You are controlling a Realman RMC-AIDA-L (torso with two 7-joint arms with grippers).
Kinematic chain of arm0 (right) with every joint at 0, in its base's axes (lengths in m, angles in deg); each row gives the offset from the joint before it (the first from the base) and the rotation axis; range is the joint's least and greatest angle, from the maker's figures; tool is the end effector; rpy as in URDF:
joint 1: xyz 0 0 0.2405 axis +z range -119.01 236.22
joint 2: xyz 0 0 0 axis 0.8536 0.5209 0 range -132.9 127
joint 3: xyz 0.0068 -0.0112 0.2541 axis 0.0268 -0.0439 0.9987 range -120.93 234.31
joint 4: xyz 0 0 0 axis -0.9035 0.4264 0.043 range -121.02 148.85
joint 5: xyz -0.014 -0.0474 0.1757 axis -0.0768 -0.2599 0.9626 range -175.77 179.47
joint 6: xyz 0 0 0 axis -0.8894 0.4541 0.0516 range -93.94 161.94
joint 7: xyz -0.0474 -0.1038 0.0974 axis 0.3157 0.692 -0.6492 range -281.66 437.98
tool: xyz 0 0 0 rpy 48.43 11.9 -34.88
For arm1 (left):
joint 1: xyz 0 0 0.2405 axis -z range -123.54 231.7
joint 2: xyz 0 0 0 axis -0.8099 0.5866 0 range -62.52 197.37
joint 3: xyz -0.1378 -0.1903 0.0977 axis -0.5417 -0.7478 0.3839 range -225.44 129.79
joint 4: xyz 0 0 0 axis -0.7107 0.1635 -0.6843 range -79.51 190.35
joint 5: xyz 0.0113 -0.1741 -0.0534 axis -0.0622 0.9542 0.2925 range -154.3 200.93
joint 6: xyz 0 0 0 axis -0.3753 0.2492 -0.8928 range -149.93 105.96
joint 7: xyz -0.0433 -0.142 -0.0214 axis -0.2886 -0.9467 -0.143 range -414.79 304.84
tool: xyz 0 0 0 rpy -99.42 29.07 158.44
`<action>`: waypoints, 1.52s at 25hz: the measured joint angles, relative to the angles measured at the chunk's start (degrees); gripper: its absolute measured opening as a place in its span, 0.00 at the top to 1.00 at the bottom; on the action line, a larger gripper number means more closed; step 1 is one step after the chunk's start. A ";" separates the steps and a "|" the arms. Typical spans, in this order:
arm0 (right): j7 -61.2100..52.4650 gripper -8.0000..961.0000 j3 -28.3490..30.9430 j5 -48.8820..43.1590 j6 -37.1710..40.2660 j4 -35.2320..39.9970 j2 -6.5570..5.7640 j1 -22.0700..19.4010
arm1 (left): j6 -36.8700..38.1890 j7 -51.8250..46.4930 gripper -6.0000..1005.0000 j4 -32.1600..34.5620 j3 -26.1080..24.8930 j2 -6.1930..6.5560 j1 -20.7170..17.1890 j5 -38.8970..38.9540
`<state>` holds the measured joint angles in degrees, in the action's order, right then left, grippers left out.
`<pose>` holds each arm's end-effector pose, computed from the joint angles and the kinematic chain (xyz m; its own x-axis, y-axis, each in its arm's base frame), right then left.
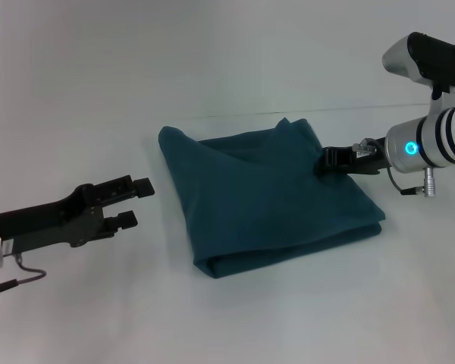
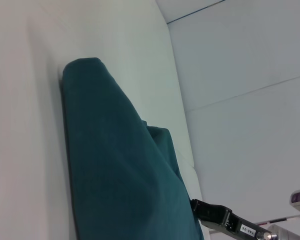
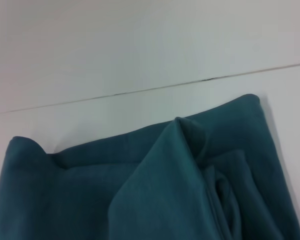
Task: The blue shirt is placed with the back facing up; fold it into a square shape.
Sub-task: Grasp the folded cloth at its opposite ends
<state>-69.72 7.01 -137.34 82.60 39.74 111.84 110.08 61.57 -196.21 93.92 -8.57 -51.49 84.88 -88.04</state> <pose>0.2366 0.4301 -0.0119 0.3075 -0.8403 -0.4464 -0.9244 -0.1525 -0.3497 -0.2422 0.3297 0.0042 -0.0692 0.8831 0.4640 0.9247 -0.1177 0.3619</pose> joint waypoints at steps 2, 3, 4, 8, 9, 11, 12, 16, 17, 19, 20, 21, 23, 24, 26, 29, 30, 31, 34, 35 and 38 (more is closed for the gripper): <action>0.17 0.92 0.02 0.96 0.27 0.31 0.01 -0.15 | 0.00 0.05 0.12 0.00 -0.33 0.00 -0.17 0.00; 0.32 0.92 0.02 1.60 0.68 0.71 0.00 -0.22 | 0.01 0.10 0.12 0.00 -0.57 0.00 -0.24 0.00; 0.40 0.92 0.02 2.16 1.51 1.38 -0.03 -0.32 | 0.01 0.14 0.12 0.00 -0.89 0.00 -0.31 0.00; 0.19 0.92 0.02 2.87 5.86 6.02 -0.09 -0.73 | 0.14 0.18 0.12 0.00 -1.56 0.00 -0.45 0.00; 0.06 0.92 0.02 2.88 6.98 7.29 0.00 -0.84 | 0.16 0.18 0.12 0.00 -1.57 0.01 -0.46 0.00; -0.22 0.92 0.02 2.88 9.30 10.13 0.22 -1.09 | 0.15 0.18 0.12 0.00 -1.57 0.05 -0.47 0.00; -0.39 0.92 0.02 2.88 10.45 11.36 0.24 -1.16 | 0.14 0.18 0.12 0.00 -1.57 0.05 -0.47 0.00; -0.84 0.92 -0.38 2.53 13.90 16.20 0.39 -2.01 | 0.06 0.18 0.12 0.00 -1.61 0.12 -0.36 0.00; -0.86 0.92 -0.44 2.35 13.89 17.17 0.45 -2.35 | 0.05 0.18 0.12 0.00 -1.63 0.15 -0.31 0.00; -0.59 0.92 -0.52 1.90 12.97 18.31 0.61 -2.95 | 0.04 0.18 0.12 0.00 -1.71 0.19 -0.19 0.00; -0.09 0.92 -0.55 1.76 12.06 18.23 0.65 -3.07 | 0.03 0.18 0.12 -0.01 -1.84 0.23 -0.13 0.00; 0.67 0.92 -0.61 1.67 10.99 17.89 0.72 -3.14 | 0.03 0.18 0.12 0.00 -1.94 0.23 -0.09 0.00; 2.33 0.92 -0.76 1.57 8.58 16.28 0.91 -3.14 | -0.03 0.19 0.12 0.00 -2.25 0.22 0.03 0.00; 3.10 0.92 -0.89 1.55 7.38 15.27 1.07 -3.12 | -0.05 0.19 0.12 0.00 -2.29 0.22 0.06 0.00; 3.87 0.92 -1.55 1.55 5.38 12.97 1.18 -2.88 | -0.07 0.20 0.12 -0.01 -2.33 0.21 0.08 0.00; 3.95 0.92 -3.67 1.55 2.46 10.70 1.40 -2.61 | -0.09 0.21 0.12 -0.01 -2.53 0.17 0.06 0.00; 3.73 0.92 -4.69 1.53 1.38 10.20 1.55 -2.62 | -0.10 0.21 0.12 0.00 -2.58 0.16 0.05 0.00; 3.42 0.92 -5.61 1.48 0.30 9.60 1.66 -2.65 | -0.15 0.22 0.12 0.00 -2.71 0.10 0.00 0.00; 2.17 0.92 -6.92 0.55 -1.37 7.67 1.74 -2.45 | -0.22 0.24 0.12 -0.01 -2.88 -0.01 -0.09 0.00; 1.43 0.92 -7.02 -0.25 -1.62 7.12 1.74 -2.28 | -0.25 0.24 0.12 -0.01 -2.89 -0.01 -0.10 0.00; -1.12 0.92 -7.04 -2.71 -1.84 6.89 1.74 -2.16 | -0.46 0.25 0.12 -0.03 -2.95 -0.01 -0.12 0.00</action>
<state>-70.84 -0.03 -140.05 80.76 46.63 113.58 107.92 61.10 -195.96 93.89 -11.52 -51.50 84.76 -88.05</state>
